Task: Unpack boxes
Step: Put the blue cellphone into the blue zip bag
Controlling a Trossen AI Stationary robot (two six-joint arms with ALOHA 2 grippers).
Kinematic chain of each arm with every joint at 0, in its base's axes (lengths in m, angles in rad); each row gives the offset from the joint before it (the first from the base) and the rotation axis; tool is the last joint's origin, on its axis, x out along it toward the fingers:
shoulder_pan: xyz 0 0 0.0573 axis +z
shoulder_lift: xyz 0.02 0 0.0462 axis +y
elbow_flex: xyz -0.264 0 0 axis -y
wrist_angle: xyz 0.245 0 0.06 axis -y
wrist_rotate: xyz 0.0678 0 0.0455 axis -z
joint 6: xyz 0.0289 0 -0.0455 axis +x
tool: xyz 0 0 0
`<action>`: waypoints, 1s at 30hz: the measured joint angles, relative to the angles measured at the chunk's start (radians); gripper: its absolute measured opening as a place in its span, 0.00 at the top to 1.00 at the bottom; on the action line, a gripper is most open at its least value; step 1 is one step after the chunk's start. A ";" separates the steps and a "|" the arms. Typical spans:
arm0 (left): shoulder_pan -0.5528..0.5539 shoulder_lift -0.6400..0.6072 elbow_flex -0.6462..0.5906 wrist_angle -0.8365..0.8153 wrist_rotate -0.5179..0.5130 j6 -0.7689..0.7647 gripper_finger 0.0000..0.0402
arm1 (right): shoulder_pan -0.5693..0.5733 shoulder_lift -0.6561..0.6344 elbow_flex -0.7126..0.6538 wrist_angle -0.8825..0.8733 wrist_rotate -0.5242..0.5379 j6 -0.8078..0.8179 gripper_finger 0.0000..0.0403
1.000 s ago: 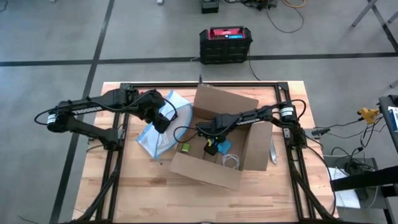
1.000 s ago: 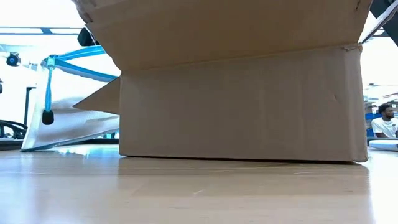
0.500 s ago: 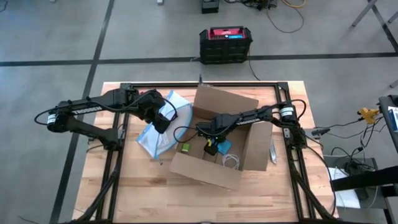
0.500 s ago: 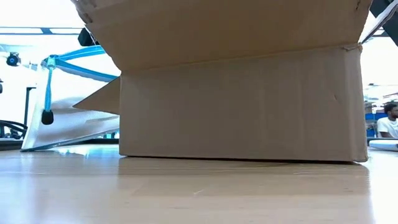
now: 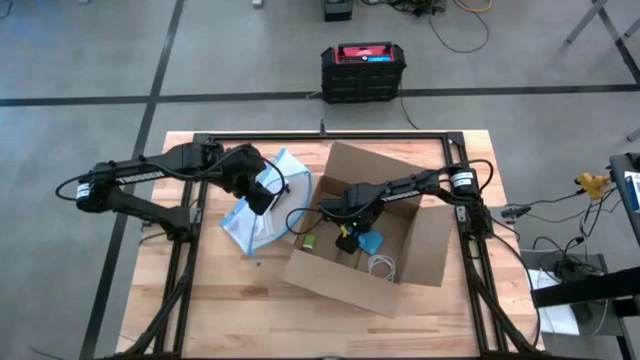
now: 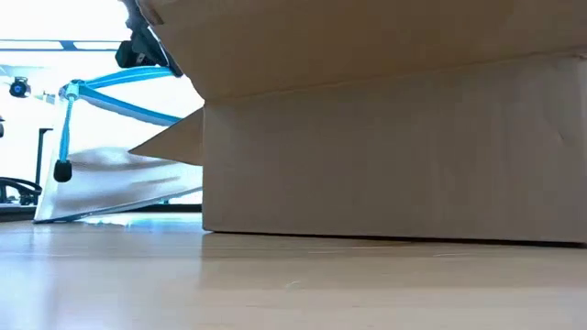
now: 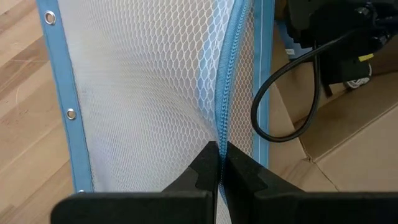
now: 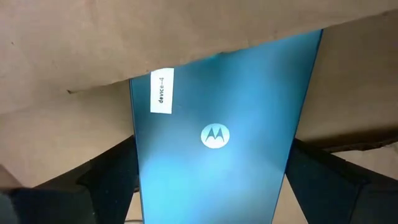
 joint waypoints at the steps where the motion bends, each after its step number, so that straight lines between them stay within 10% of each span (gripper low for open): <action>1: 0.000 0.000 0.000 0.000 0.000 0.000 1.00 | 0.001 -0.001 0.000 0.000 -0.008 0.000 0.18; 30: 0.000 0.000 0.000 -0.001 -0.001 0.000 1.00 | 0.004 -0.149 0.004 -0.364 -0.151 -0.045 0.18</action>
